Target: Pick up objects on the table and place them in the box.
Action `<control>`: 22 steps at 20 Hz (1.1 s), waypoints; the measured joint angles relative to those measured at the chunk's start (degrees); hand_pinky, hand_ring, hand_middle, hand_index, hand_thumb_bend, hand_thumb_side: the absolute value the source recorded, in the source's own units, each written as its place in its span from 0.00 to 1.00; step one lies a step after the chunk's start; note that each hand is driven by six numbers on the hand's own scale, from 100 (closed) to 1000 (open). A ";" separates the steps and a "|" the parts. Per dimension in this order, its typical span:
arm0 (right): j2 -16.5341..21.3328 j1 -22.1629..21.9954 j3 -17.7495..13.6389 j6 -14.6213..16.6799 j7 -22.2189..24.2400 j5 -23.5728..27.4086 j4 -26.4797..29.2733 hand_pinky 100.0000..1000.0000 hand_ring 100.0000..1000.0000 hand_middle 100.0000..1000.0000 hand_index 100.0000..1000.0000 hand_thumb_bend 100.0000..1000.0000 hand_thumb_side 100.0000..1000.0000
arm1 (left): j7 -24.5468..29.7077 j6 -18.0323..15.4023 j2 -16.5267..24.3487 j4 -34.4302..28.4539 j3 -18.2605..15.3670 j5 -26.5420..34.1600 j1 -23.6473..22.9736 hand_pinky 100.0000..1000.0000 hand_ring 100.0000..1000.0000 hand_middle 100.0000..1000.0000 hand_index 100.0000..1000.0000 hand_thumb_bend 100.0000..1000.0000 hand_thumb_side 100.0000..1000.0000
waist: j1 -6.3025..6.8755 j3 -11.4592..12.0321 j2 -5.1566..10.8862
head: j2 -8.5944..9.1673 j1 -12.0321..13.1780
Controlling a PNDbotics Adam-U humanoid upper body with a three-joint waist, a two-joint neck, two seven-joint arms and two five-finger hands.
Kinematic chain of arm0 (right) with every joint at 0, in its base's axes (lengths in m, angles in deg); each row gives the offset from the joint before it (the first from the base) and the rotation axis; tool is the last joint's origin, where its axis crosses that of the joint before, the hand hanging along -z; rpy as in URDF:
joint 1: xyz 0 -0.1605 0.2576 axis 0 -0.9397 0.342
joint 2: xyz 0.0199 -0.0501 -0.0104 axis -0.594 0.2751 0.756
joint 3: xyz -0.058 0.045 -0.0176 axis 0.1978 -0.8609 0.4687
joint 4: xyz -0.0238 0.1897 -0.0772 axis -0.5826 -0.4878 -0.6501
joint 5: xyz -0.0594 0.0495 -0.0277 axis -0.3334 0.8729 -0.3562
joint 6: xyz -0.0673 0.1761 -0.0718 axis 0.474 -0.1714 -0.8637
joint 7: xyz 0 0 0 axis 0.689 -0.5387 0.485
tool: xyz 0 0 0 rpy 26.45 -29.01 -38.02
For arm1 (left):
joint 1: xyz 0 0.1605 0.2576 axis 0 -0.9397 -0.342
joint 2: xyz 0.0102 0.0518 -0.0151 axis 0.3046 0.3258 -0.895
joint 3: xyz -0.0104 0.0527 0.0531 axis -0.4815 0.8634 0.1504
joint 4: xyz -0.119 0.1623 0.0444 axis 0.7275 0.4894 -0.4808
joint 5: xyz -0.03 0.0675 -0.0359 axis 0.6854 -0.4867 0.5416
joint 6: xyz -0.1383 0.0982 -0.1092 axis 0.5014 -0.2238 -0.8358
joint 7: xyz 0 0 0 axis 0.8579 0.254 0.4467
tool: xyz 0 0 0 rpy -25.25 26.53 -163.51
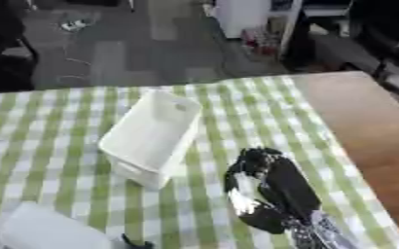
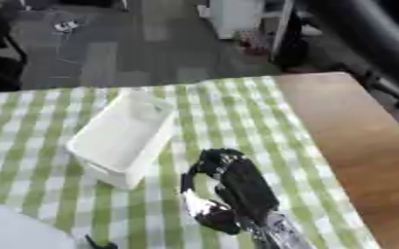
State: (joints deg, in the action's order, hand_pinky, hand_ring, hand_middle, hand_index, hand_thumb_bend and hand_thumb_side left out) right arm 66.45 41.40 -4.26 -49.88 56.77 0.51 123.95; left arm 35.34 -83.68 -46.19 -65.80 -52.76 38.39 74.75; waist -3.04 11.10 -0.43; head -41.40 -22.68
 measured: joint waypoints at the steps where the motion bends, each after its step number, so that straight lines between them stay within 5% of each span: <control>1: 0.00 0.00 0.00 0.00 0.00 0.00 0.00 0.45 0.32 0.39 0.50 0.00 1.00 | 0.07 0.06 0.00 0.00 0.00 0.00 0.00 0.37 0.40 0.69 0.72 0.05 1.00 | 0.00 0.00 0.00 | 0.00 0.00; 6: 0.00 0.00 0.00 -0.01 0.00 0.00 0.00 0.45 0.32 0.39 0.50 0.00 1.00 | 0.22 0.18 0.00 0.00 0.00 0.00 0.00 0.37 0.40 0.69 0.72 0.05 1.00 | 0.00 0.01 0.00 | 0.17 0.00; 9: 0.00 0.00 -0.01 -0.03 -0.01 0.00 0.00 0.45 0.32 0.39 0.50 0.00 1.00 | 0.91 -0.29 0.13 0.00 -0.03 -0.36 0.04 0.46 0.47 0.76 0.80 0.06 1.00 | -0.03 -0.01 0.00 | 0.12 0.00; 17: -0.52 -0.37 -1.58 -1.33 -1.28 0.01 0.00 0.45 0.32 0.39 0.51 0.00 1.00 | 21.17 -10.12 6.50 0.00 -1.48 -7.54 -2.63 0.61 0.60 0.82 0.86 0.05 1.00 | -0.35 0.38 0.11 | -2.67 0.07; 22: -0.53 -0.46 -1.73 -1.64 -1.48 -0.28 0.00 0.45 0.32 0.39 0.51 0.00 1.00 | 23.42 -9.36 12.45 0.00 0.38 -9.65 -3.52 0.63 0.63 0.81 0.86 0.04 1.00 | -0.22 0.40 0.14 | -2.72 0.65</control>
State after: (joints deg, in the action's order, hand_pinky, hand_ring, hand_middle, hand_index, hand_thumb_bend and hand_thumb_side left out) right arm 65.91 40.94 -5.98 -51.51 55.29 0.23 123.95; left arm 58.76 -93.04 -33.74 -65.81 -52.38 28.74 71.23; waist -3.26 11.50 -0.29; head -44.12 -22.03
